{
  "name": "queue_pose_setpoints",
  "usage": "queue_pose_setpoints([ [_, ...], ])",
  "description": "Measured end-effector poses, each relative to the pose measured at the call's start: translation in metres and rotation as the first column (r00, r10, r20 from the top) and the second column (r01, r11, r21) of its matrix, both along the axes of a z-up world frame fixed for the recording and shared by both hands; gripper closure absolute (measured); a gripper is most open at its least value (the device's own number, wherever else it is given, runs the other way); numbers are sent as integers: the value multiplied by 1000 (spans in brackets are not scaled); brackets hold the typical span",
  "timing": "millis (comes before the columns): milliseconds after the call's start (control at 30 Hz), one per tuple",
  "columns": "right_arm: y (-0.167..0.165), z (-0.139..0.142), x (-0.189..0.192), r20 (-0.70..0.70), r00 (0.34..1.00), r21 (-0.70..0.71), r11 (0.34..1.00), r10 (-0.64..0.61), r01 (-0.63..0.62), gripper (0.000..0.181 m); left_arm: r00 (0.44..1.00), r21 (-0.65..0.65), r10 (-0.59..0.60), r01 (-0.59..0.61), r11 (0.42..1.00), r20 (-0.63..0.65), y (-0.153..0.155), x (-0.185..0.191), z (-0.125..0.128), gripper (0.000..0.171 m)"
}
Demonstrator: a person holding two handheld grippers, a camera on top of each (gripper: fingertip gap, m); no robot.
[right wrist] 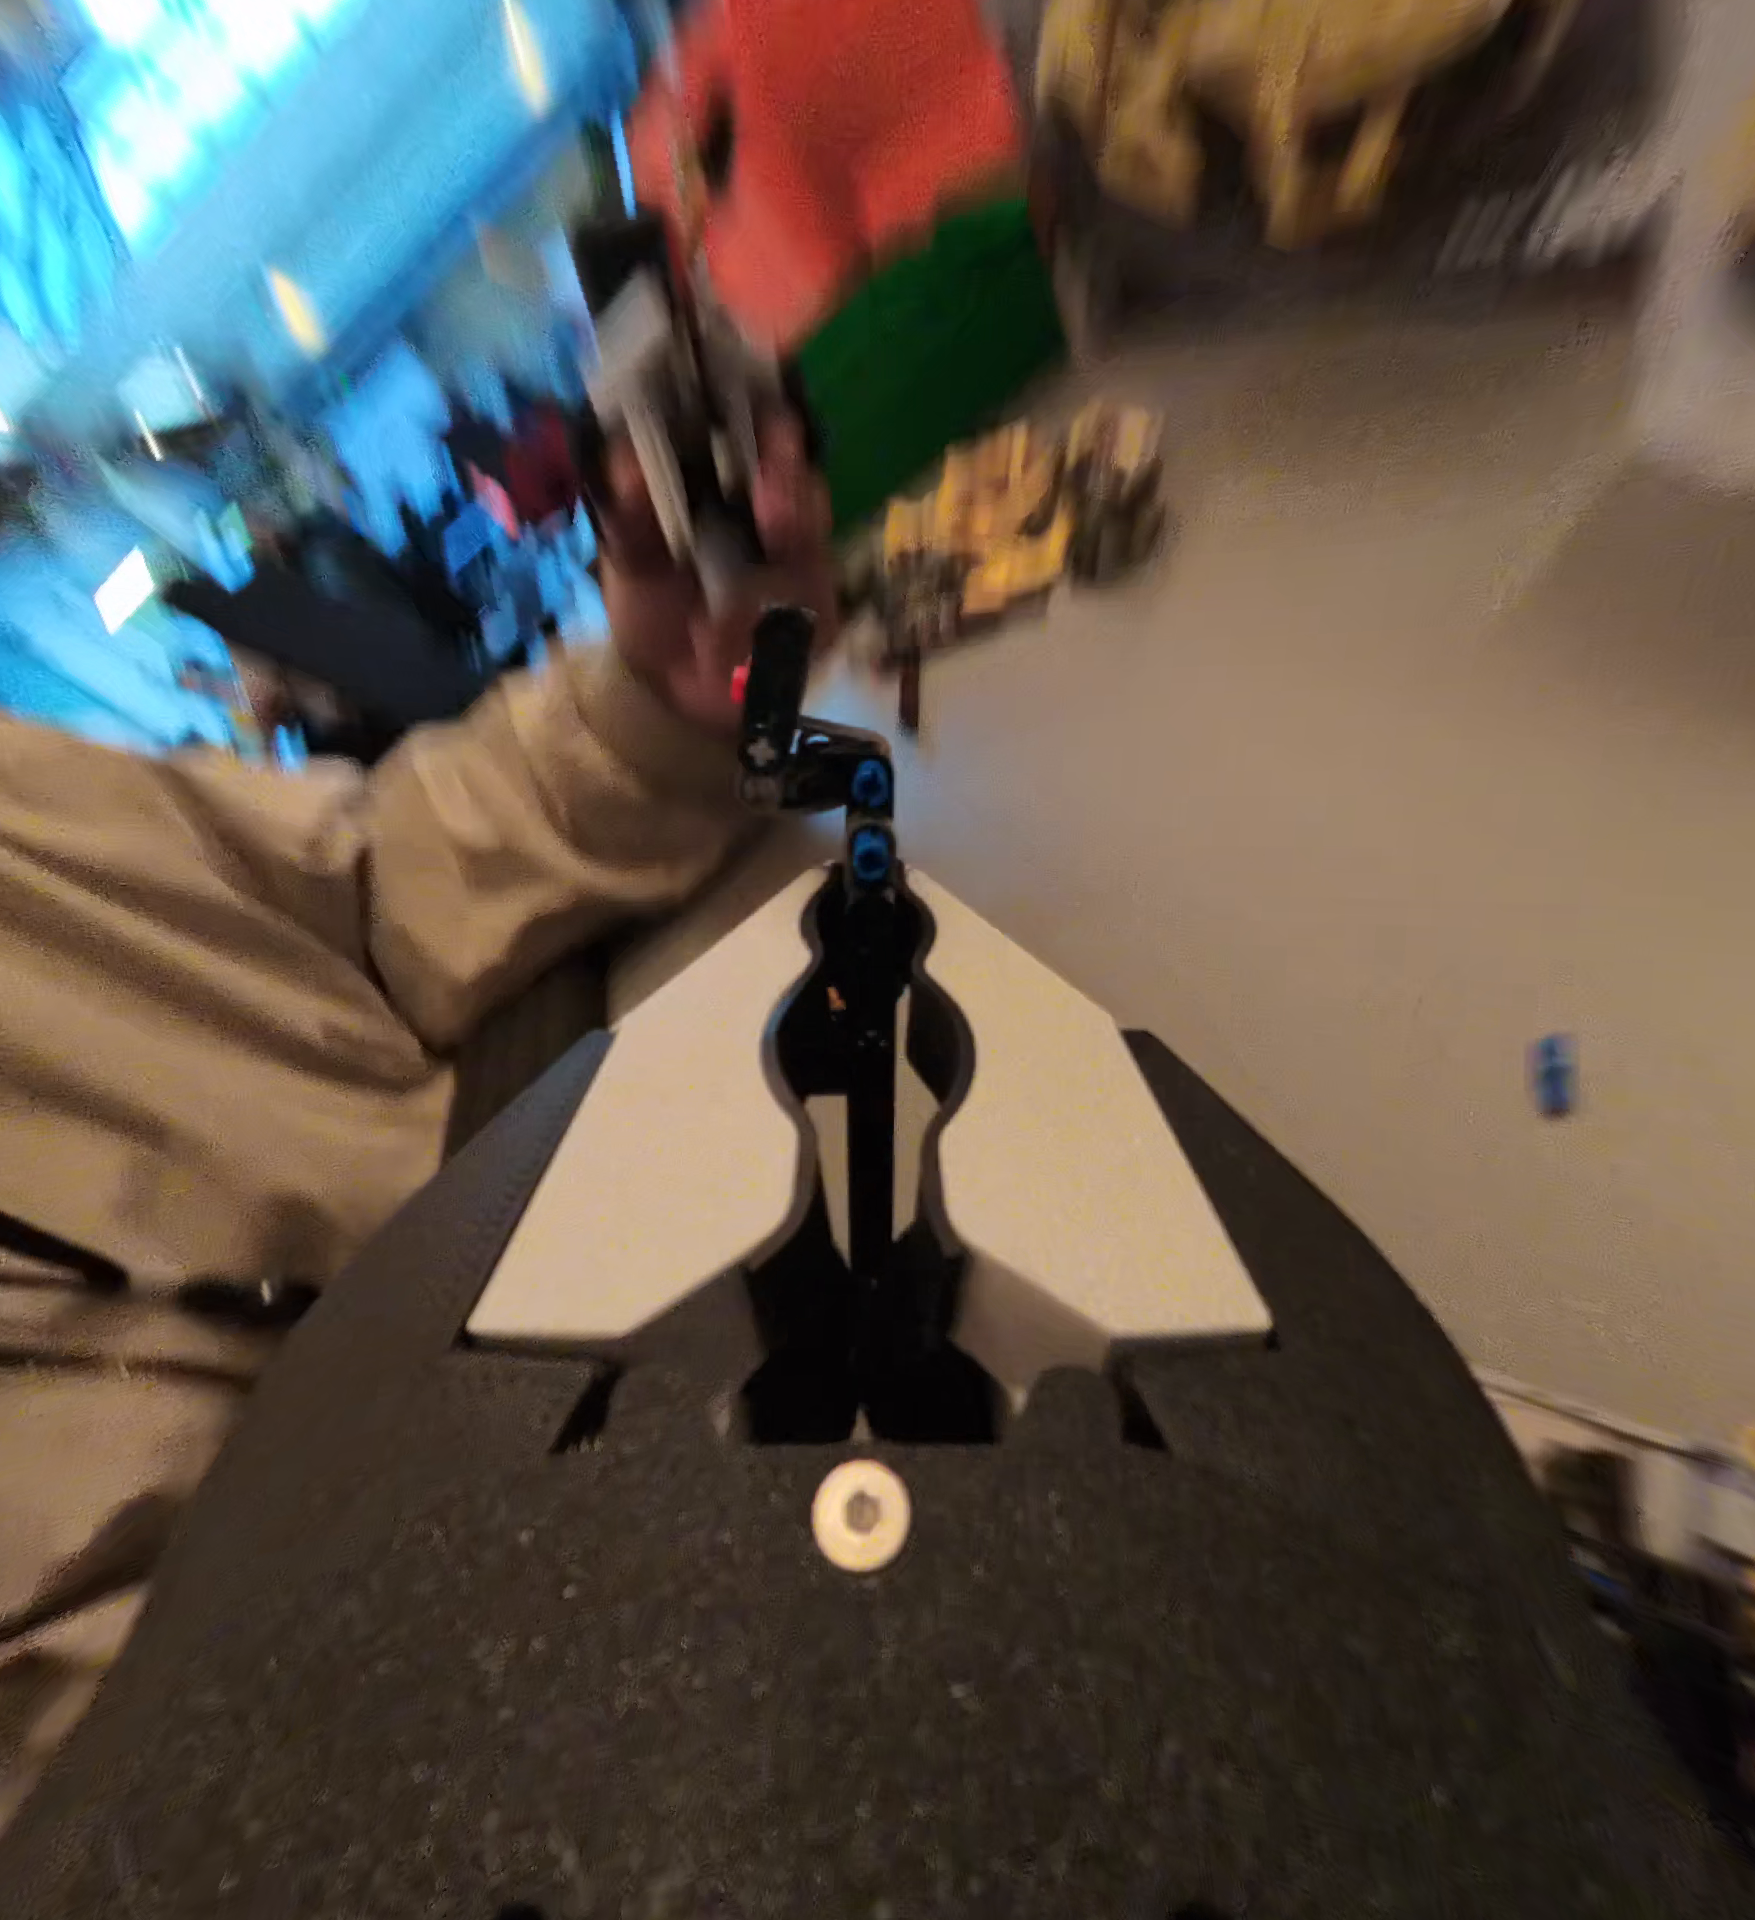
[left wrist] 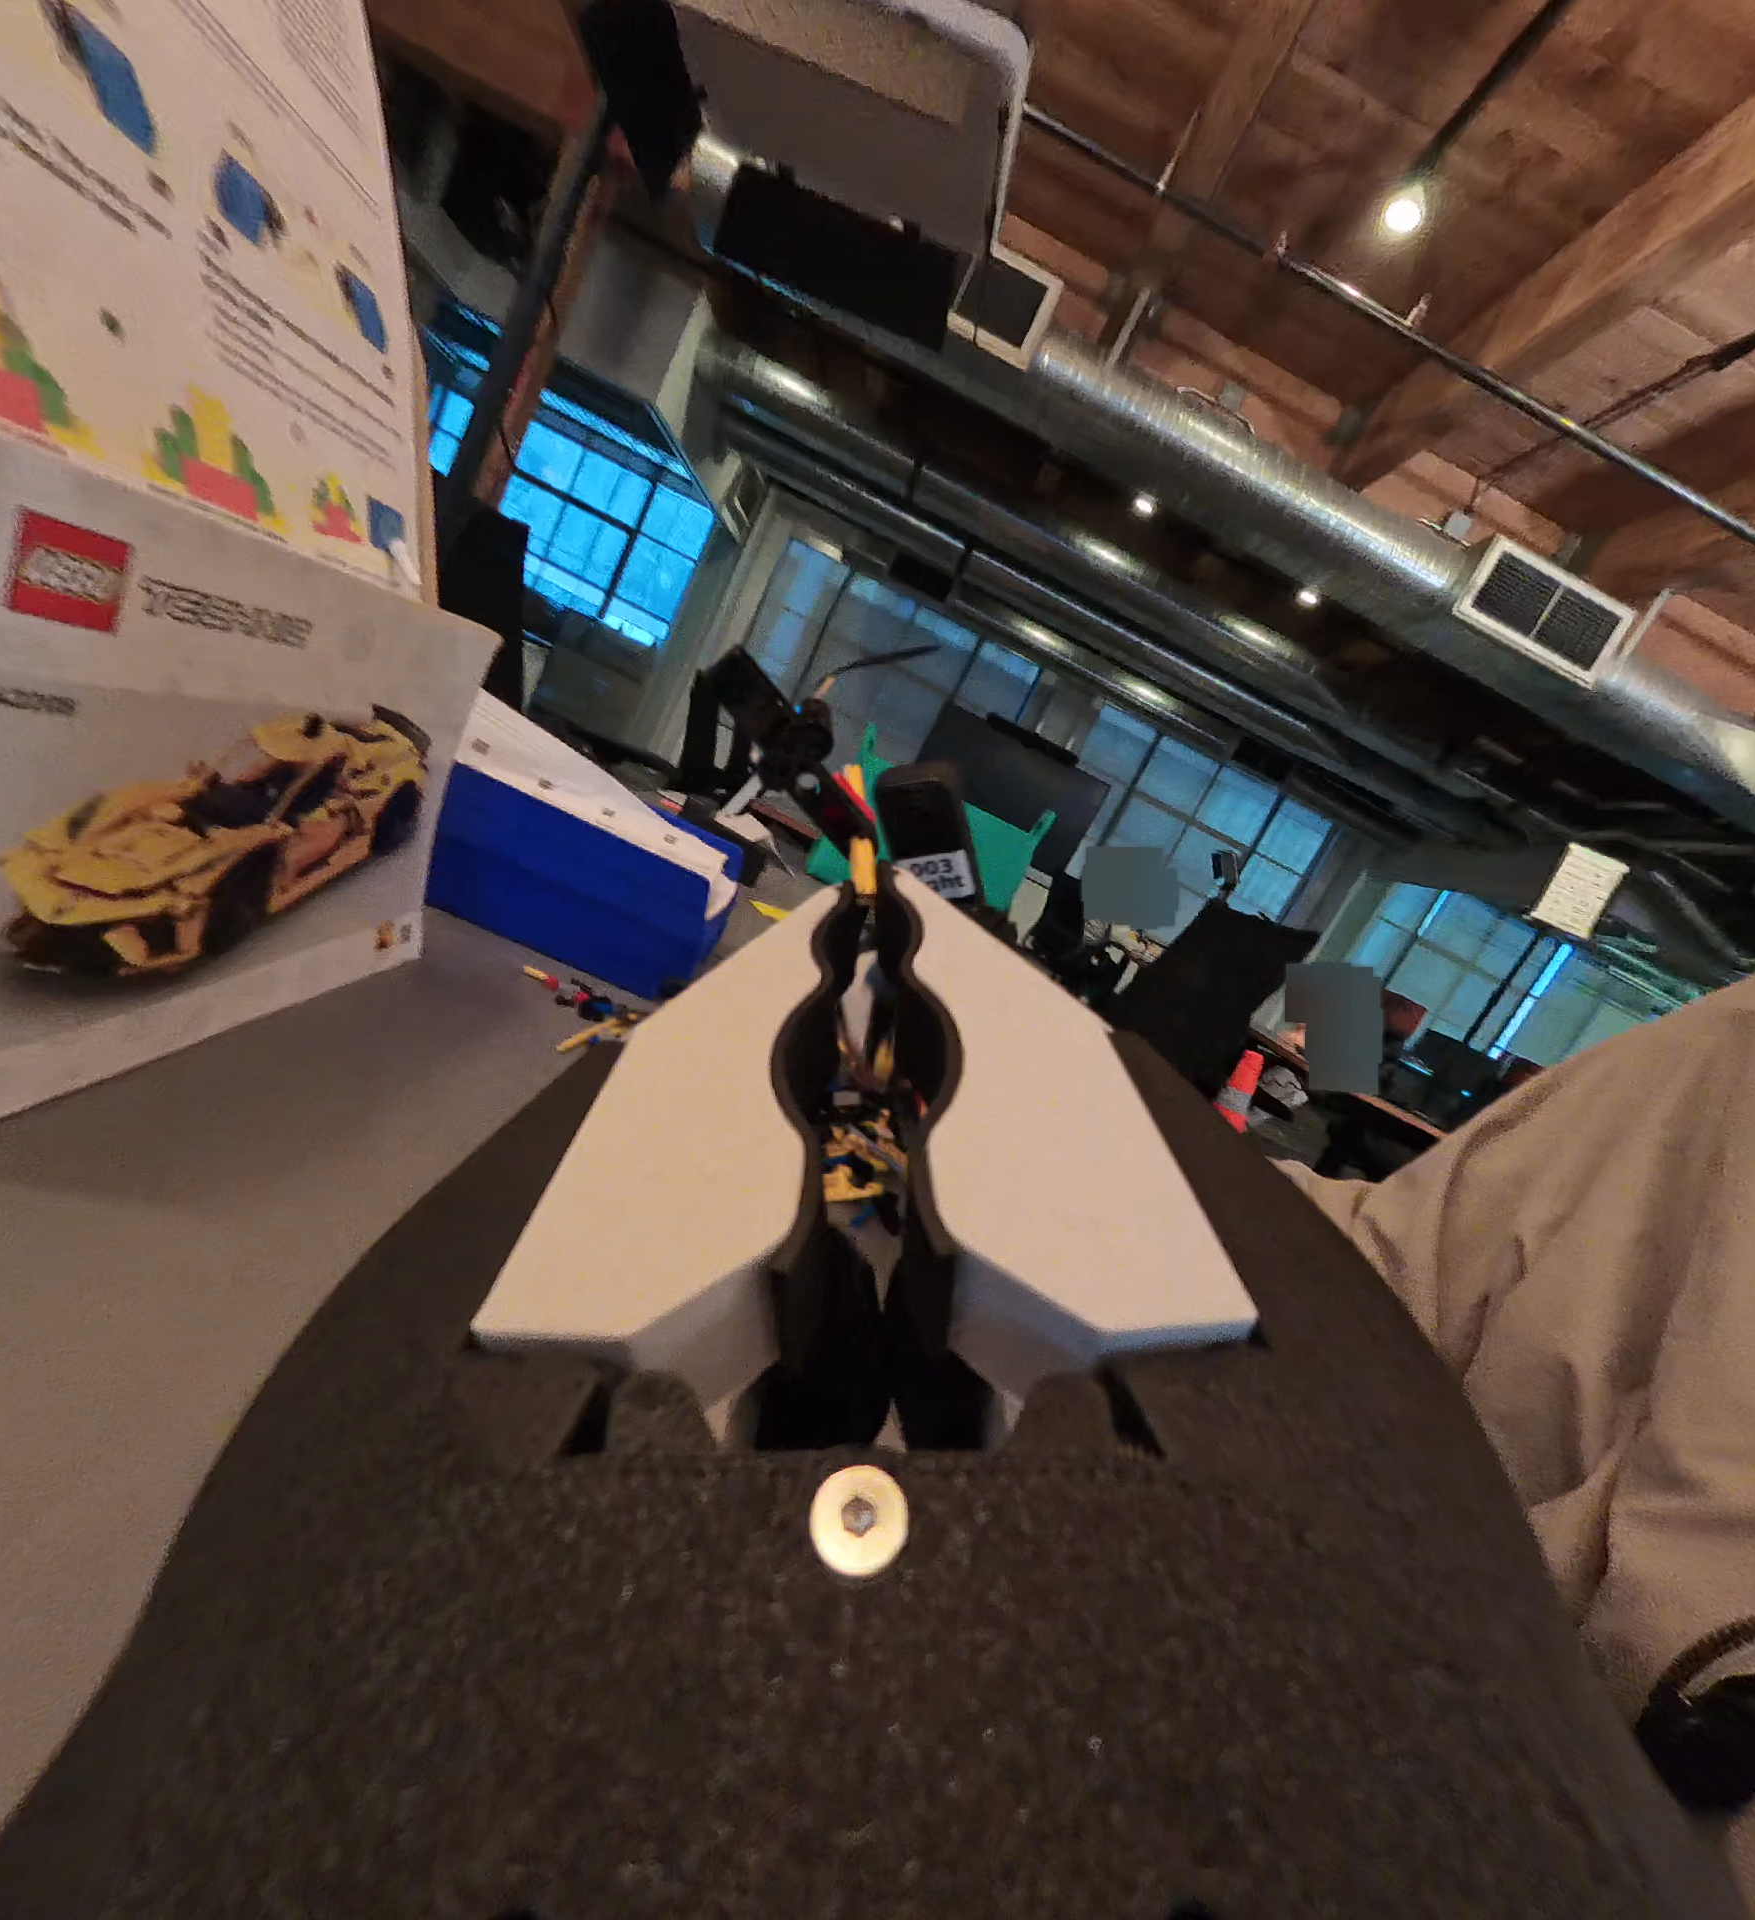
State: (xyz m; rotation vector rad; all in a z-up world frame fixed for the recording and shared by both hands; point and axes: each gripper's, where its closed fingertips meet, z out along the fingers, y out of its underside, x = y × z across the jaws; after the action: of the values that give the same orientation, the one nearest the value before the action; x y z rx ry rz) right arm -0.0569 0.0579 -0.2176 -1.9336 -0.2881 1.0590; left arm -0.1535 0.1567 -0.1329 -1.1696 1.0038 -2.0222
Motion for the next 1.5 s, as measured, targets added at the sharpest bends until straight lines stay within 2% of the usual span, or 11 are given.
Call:
queue_pose_setpoints([
  [133,-11,-61,-73,216,949,-195,963,229,-187,176,998,69,-4,8,998,-62,-14,9,-10,170],
  [233,-6,-85,-85,263,930,-271,945,255,-182,175,999,116,15,-11,993,-29,-24,12,-7,169],
  [367,3,-98,-77,291,933,-284,951,210,-126,168,998,316,46,-27,948,-52,-48,21,-18,168],
  [500,10,-81,-64,275,951,-199,976,142,-88,154,997,319,-19,40,947,-69,-65,25,-23,168],
  [767,8,35,-41,-128,991,217,976,37,-9,150,984,176,-154,167,970,-86,-74,28,-29,168],
  [1033,6,49,-41,-218,974,252,968,64,-7,154,969,204,-201,228,952,-147,-89,32,-42,168],
  [1233,7,36,-47,-105,993,242,970,47,-21,154,959,279,-190,245,928,-211,-98,36,-56,168],
  [1333,6,32,-52,-108,991,223,974,73,-48,162,955,316,-187,255,914,-231,-103,37,-61,168],
  [1367,4,32,-55,-100,991,225,972,88,-64,175,955,334,-179,252,908,-235,-105,37,-63,168],
  [1467,4,36,-53,-7,999,297,954,44,-40,175,973,372,-111,182,911,-203,-100,40,-57,167],
  [1500,4,37,-53,50,999,332,943,20,-35,175,979,365,-95,156,918,-180,-98,40,-51,156],
])
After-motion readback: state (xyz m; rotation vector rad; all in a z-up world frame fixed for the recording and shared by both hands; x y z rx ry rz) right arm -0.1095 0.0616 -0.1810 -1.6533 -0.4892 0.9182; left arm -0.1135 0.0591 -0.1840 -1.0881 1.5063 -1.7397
